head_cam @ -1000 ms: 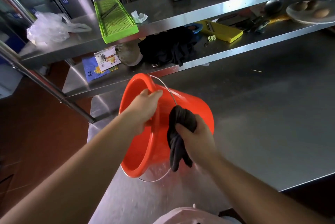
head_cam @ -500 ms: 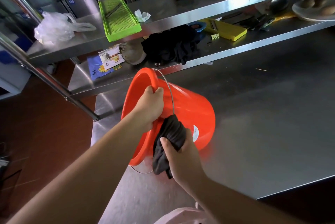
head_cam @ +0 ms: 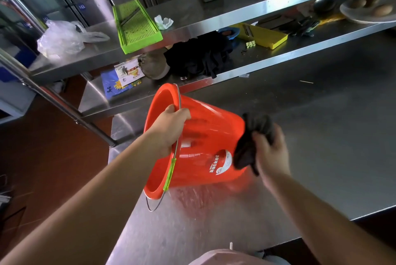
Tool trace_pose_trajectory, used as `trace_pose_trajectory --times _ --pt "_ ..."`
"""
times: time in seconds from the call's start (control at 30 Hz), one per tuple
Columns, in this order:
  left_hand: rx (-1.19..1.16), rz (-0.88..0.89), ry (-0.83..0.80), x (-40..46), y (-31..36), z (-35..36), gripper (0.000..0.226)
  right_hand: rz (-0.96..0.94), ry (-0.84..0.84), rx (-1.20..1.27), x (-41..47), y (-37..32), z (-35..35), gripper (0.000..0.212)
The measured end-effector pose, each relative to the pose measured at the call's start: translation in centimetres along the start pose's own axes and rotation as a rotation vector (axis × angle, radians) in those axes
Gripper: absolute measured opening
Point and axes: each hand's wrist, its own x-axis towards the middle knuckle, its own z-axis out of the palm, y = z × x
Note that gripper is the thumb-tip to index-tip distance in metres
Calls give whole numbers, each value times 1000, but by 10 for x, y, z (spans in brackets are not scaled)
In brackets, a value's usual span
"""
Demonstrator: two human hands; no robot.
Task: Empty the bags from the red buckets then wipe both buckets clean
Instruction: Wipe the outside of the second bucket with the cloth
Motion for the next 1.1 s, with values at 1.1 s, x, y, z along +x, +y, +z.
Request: trace_pose_trajectory --times 1.1 --pt "-53 -58 3 -2 -3 -21 16 -140 -21 -512 56 63 48 20"
